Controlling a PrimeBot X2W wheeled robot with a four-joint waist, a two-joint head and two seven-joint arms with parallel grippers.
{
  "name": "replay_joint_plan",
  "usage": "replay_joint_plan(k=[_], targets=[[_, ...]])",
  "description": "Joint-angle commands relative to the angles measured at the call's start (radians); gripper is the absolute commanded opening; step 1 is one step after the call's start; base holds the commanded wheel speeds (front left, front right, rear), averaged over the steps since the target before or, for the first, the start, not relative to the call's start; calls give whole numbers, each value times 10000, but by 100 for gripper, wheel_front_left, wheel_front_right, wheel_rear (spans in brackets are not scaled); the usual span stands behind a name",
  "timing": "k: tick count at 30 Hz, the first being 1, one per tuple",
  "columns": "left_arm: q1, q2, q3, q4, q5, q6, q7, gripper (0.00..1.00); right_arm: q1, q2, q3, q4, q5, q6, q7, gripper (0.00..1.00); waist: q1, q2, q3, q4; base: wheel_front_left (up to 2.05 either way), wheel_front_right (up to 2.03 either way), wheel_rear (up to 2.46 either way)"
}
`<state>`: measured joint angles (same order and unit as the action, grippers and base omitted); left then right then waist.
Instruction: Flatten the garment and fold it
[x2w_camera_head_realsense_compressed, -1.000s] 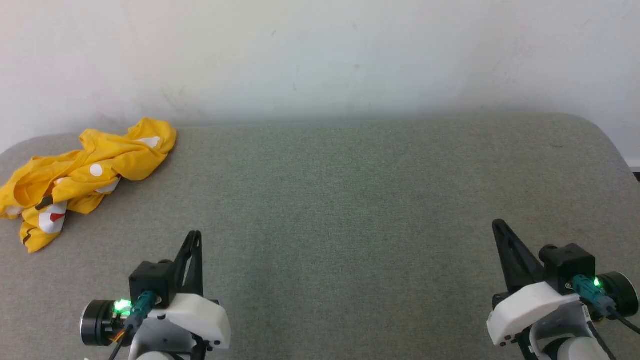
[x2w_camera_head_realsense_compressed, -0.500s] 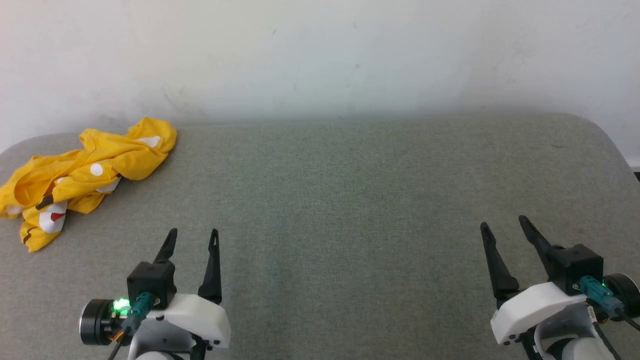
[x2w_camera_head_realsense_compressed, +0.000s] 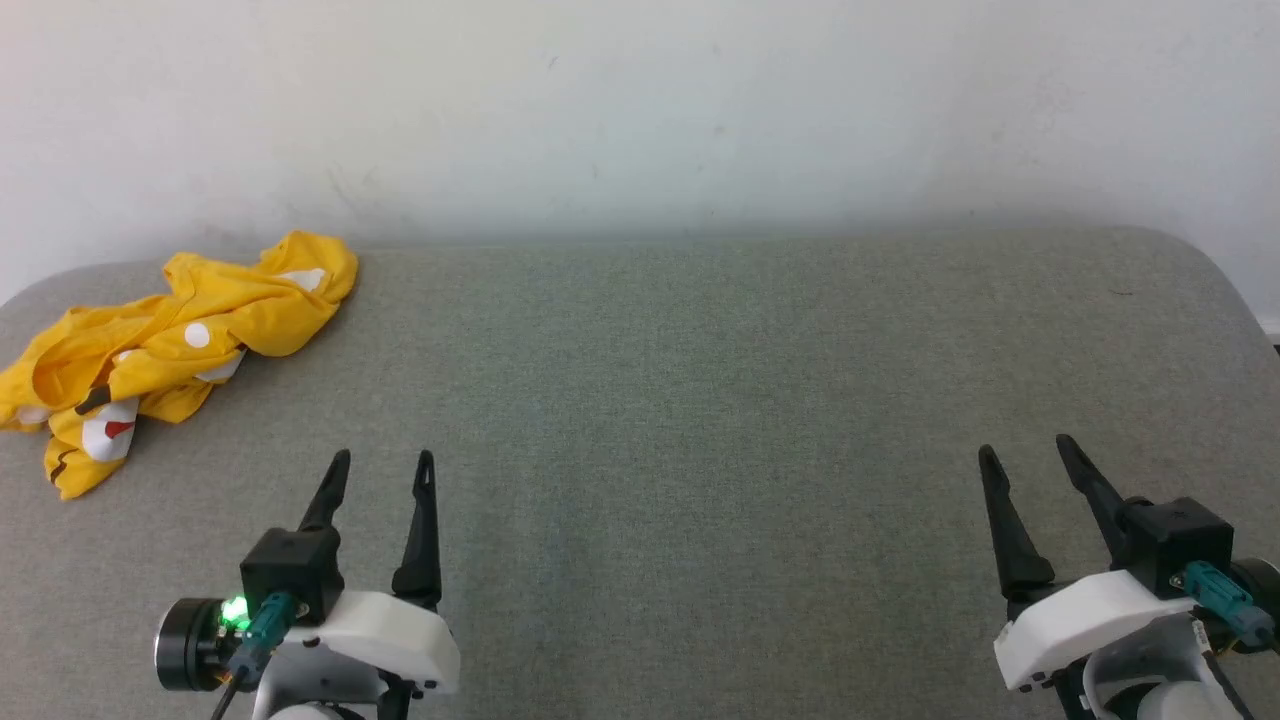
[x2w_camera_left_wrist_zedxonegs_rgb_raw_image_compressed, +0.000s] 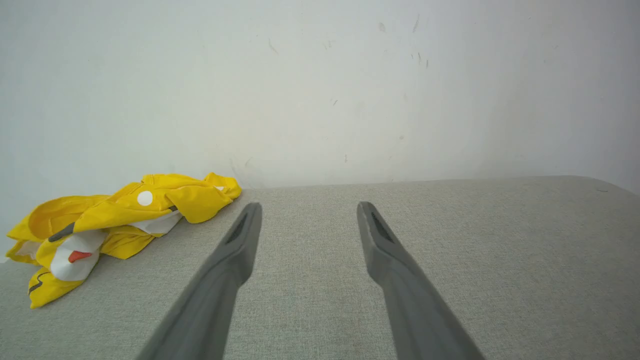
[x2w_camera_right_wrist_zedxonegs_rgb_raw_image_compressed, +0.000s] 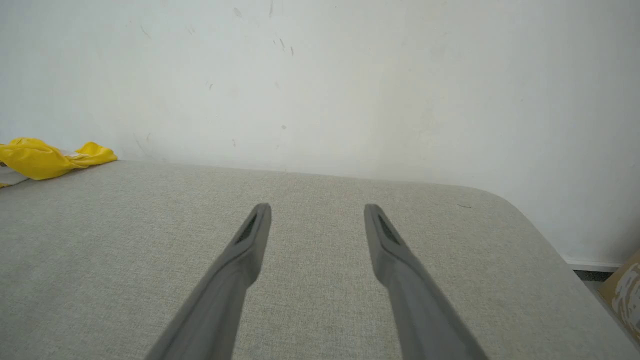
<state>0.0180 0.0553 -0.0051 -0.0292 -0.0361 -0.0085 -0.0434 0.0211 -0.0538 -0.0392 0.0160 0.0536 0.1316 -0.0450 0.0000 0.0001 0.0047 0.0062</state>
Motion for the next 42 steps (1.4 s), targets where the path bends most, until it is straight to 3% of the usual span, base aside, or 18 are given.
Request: replay_joint_plan(k=[1,20,42], targets=[[137,-11,24,-97,-84,-75,-111,100,48,7,-71,48,126,-2,-97,100,0,-1,9,18,0,0,0],[202,-18,100,-289,-462,-109,-508,100,58,13,-300,280,233,-3,-494,100,0,-1,79,557,0,0,0],[510,-27,127,-483,-911,-69,-967,100,207,19,186,722,381,-5,-953,100,0,-1,-117,1920,0,0,0]])
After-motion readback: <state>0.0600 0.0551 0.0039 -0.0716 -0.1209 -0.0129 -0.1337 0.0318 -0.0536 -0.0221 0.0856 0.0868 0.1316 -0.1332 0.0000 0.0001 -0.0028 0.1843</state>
